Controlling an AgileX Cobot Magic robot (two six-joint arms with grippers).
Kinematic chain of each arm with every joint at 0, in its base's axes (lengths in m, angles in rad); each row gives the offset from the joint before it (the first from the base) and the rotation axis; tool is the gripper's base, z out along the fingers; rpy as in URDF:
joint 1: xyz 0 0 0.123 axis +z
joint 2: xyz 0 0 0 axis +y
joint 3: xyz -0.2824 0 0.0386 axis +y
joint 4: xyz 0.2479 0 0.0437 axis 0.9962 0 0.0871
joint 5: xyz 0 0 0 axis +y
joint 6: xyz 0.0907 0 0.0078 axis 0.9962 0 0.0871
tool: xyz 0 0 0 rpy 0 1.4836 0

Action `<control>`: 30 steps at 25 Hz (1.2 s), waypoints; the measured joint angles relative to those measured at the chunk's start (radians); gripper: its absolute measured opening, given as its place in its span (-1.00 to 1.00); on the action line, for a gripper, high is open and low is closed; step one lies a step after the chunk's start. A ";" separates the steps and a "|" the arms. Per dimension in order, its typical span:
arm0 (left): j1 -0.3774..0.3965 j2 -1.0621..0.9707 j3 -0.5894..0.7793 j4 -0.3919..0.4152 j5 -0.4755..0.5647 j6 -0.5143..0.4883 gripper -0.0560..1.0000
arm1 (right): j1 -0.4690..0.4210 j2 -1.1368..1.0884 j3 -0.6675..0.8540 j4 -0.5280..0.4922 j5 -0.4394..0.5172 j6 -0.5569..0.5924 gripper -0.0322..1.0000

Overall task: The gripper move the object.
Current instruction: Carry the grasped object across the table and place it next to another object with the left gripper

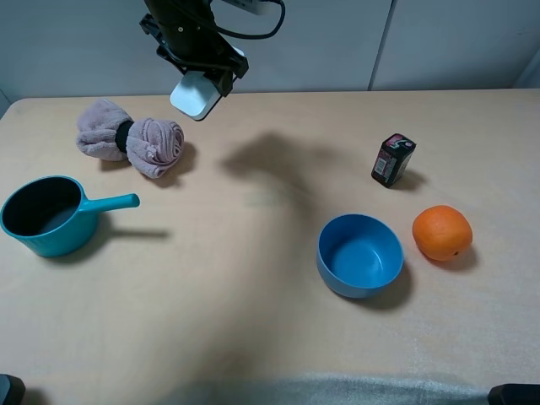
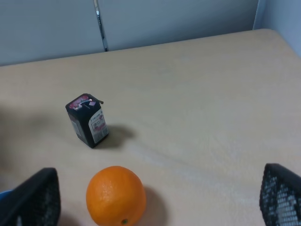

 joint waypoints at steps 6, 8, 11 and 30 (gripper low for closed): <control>0.005 0.077 -0.079 0.025 0.027 0.001 0.29 | 0.000 0.000 0.000 0.000 0.000 0.000 0.35; 0.005 0.109 -0.114 0.028 0.044 0.001 0.29 | 0.000 0.000 0.000 0.000 0.000 0.000 0.35; 0.005 0.142 -0.154 0.027 0.061 0.001 0.29 | 0.000 0.000 0.000 0.000 0.000 0.000 0.35; -0.032 0.261 -0.219 0.031 0.077 0.005 0.29 | 0.000 0.000 0.000 0.000 0.000 0.000 0.35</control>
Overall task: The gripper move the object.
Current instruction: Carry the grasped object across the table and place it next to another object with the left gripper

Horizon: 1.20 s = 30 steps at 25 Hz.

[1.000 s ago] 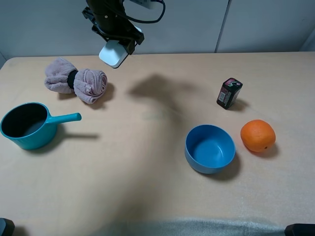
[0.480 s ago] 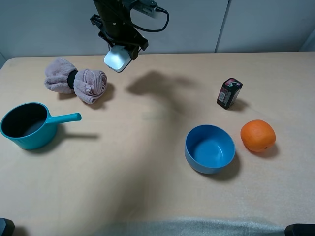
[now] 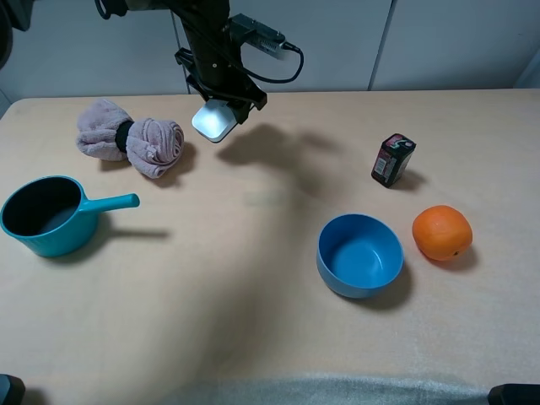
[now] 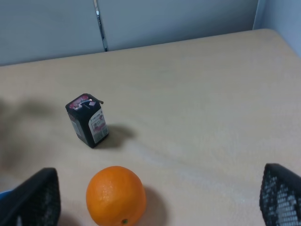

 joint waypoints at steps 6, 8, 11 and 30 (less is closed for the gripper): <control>0.000 0.041 -0.010 0.002 0.002 0.000 0.29 | 0.000 0.000 0.000 0.000 0.000 0.000 0.35; 0.000 0.055 -0.014 0.001 0.002 0.000 0.29 | 0.000 0.000 0.000 0.000 0.000 0.000 0.35; 0.000 0.063 -0.017 0.001 0.001 0.000 0.29 | 0.000 0.000 0.000 0.000 0.000 0.000 0.35; -0.001 0.082 -0.020 0.000 -0.028 0.000 0.29 | 0.000 0.000 0.000 0.000 0.000 0.000 0.35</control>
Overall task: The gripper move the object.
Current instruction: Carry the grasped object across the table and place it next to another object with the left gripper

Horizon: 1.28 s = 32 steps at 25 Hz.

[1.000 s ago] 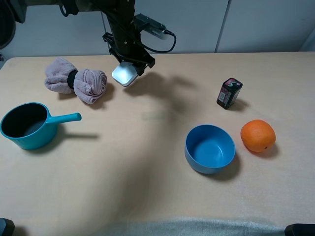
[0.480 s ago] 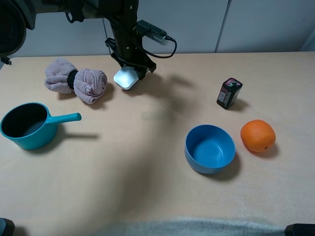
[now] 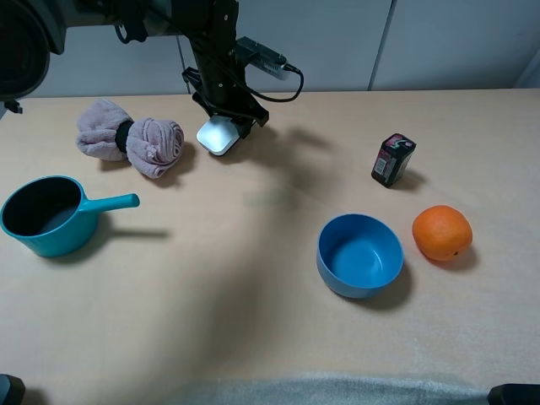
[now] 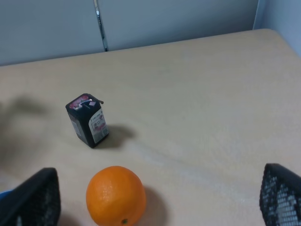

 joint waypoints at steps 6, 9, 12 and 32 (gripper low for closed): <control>0.000 0.013 0.000 -0.002 -0.002 0.000 0.29 | 0.000 0.000 0.000 0.000 0.000 0.000 0.35; 0.000 0.013 0.000 -0.002 -0.003 0.000 0.29 | 0.000 0.000 0.000 0.000 0.000 0.000 0.35; 0.000 0.013 0.000 -0.002 -0.003 0.000 0.29 | 0.000 0.000 0.000 0.000 0.000 0.000 0.35; 0.000 0.013 0.000 0.008 -0.003 0.000 0.35 | 0.000 0.000 0.000 0.000 0.000 0.000 0.35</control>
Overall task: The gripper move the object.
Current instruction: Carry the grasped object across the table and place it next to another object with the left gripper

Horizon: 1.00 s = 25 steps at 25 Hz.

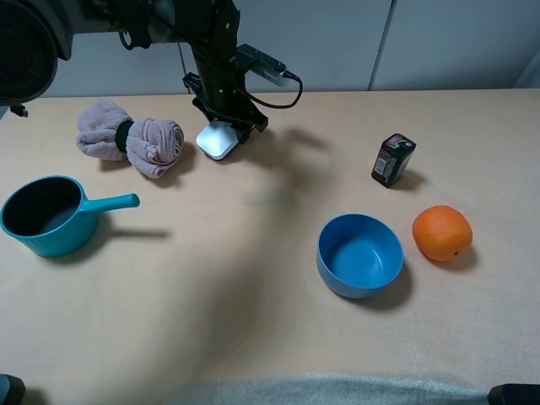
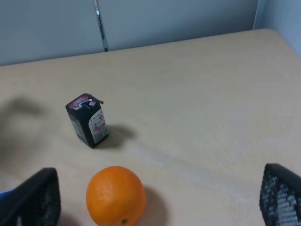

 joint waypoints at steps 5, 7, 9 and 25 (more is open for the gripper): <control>0.000 0.000 0.000 0.000 0.000 -0.005 0.45 | 0.000 0.000 0.000 0.000 0.000 0.000 0.35; 0.000 -0.001 0.000 0.000 -0.001 -0.013 0.46 | 0.000 0.000 0.000 0.000 0.000 0.000 0.35; 0.000 -0.001 0.000 0.000 -0.005 -0.020 0.46 | 0.000 0.000 0.000 0.000 0.000 0.000 0.35; -0.013 -0.002 0.000 0.037 -0.001 -0.049 0.52 | 0.000 0.000 0.000 0.000 0.000 0.000 0.35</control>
